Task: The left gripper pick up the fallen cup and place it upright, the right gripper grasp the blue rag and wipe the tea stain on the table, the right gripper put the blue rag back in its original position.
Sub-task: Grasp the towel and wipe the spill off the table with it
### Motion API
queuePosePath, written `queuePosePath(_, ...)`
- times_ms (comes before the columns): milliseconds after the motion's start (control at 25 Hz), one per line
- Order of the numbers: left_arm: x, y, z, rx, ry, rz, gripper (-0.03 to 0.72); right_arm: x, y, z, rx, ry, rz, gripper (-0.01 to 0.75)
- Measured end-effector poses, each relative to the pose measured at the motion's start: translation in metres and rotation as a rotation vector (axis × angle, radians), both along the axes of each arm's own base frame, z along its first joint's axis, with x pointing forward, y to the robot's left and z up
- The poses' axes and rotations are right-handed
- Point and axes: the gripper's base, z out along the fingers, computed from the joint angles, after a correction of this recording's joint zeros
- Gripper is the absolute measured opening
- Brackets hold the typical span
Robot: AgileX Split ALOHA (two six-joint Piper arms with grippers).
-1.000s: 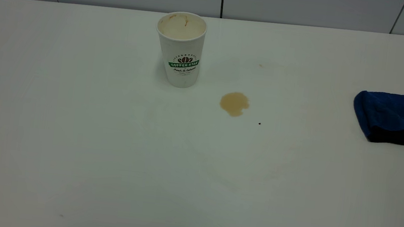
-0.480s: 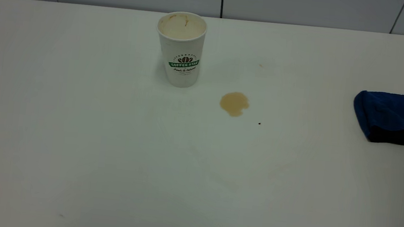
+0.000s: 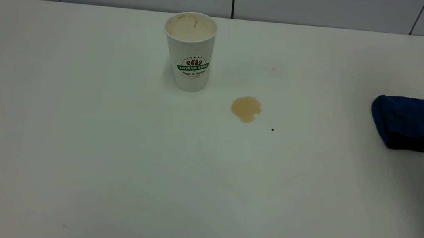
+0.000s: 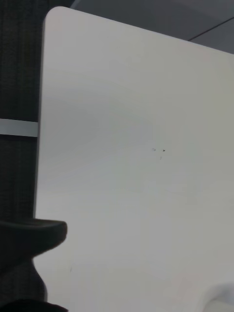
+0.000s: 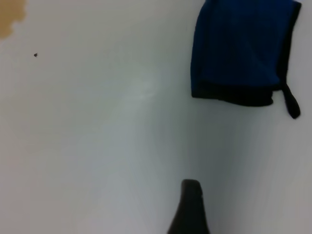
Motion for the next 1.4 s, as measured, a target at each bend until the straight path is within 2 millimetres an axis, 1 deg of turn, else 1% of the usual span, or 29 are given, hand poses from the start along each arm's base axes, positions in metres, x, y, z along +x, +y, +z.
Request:
queuePosePath(40, 0.000, 0.000, 0.000, 0.000, 0.000, 0.000, 0.346, 0.012, 0.000, -0.007, 0.001, 0.009, 0.006, 0.703)
queuePosePath(80, 0.000, 0.000, 0.000, 0.000, 0.000, 0.000, 0.346, 0.024, 0.001, -0.019, 0.007, 0.031, 0.009, 0.712)
queuePosePath(120, 0.000, 0.000, 0.000, 0.000, 0.000, 0.000, 0.346, 0.034, 0.002, -0.032, 0.013, 0.055, 0.015, 0.721)
queuePosePath(200, 0.000, 0.000, 0.000, 0.000, 0.000, 0.000, 0.346, 0.051, 0.004, -0.050, 0.025, 0.078, 0.033, 0.728)
queuePosePath(280, 0.000, 0.000, 0.000, 0.000, 0.000, 0.000, 0.346, 0.063, 0.005, -0.069, 0.037, 0.103, 0.040, 0.729)
queuePosePath(360, 0.000, 0.000, 0.000, 0.000, 0.000, 0.000, 0.346, 0.073, 0.006, -0.079, 0.045, 0.105, 0.039, 0.729)
queuePosePath(480, 0.000, 0.000, 0.000, 0.000, 0.000, 0.000, 0.346, 0.079, 0.005, -0.094, 0.036, 0.112, 0.048, 0.729)
queuePosePath(560, 0.000, 0.000, 0.000, 0.000, 0.000, 0.000, 0.346, 0.082, 0.003, -0.109, 0.020, 0.119, 0.055, 0.729)
queuePosePath(720, 0.000, 0.000, 0.000, 0.000, 0.000, 0.000, 0.346, 0.090, -0.012, -0.136, 0.026, 0.140, 0.015, 0.729)
queuePosePath(840, 0.000, 0.000, 0.000, 0.000, 0.000, 0.000, 0.346, 0.098, -0.026, -0.149, 0.030, 0.155, -0.018, 0.729)
queuePosePath(1000, 0.000, 0.000, 0.000, 0.000, 0.000, 0.000, 0.346, 0.107, -0.041, -0.163, 0.035, 0.190, -0.044, 0.727)
queuePosePath(1400, 0.000, 0.000, 0.000, 0.000, 0.000, 0.000, 0.346, 0.127, -0.048, -0.192, -0.004, 0.219, -0.013, 0.711)
